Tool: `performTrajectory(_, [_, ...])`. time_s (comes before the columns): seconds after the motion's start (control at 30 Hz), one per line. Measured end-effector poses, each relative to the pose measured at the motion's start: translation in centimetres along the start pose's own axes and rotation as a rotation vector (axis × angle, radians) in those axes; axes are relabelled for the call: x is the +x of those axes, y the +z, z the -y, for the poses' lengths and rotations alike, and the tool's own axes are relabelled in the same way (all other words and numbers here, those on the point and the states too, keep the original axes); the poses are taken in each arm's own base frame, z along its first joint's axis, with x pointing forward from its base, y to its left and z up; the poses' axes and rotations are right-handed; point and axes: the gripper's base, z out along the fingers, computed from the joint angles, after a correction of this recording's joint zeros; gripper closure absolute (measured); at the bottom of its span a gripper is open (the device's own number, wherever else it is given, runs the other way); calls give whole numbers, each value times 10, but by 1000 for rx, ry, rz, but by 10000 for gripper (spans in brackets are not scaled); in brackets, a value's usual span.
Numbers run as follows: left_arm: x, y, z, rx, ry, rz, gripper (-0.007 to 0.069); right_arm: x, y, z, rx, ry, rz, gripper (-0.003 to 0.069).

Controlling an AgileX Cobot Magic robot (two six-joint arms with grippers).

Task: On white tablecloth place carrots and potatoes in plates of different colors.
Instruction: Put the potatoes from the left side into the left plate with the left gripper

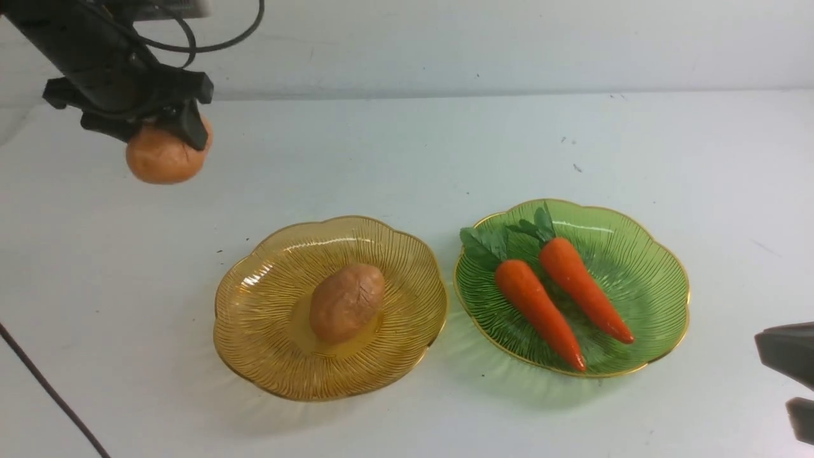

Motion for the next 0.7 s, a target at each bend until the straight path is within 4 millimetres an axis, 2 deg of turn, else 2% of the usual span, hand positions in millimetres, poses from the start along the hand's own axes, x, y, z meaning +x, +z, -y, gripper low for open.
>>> performTrajectory(0.2, [11,53,38,40,97,-137,225,0,0,0,0,0,0,674])
performTrajectory(0.23, [13,66,44,32,127,-169,221,0,0,0,0,0,0,674])
performTrajectory(0.33, [19,94,52,-29,191,-233,167,0,-1,-2,-26,29,5,674])
performTrajectory(0.4, [20,101,49,-75,218,-249,111,-1,-7,-4,-44,40,4,674])
performTrajectory(0.57, [20,101,47,-107,206,-247,-26,-11,-50,-6,-31,-5,54,674])
performTrajectory(0.7, [19,101,47,-112,163,-243,0,-4,-80,-5,9,-33,78,674])
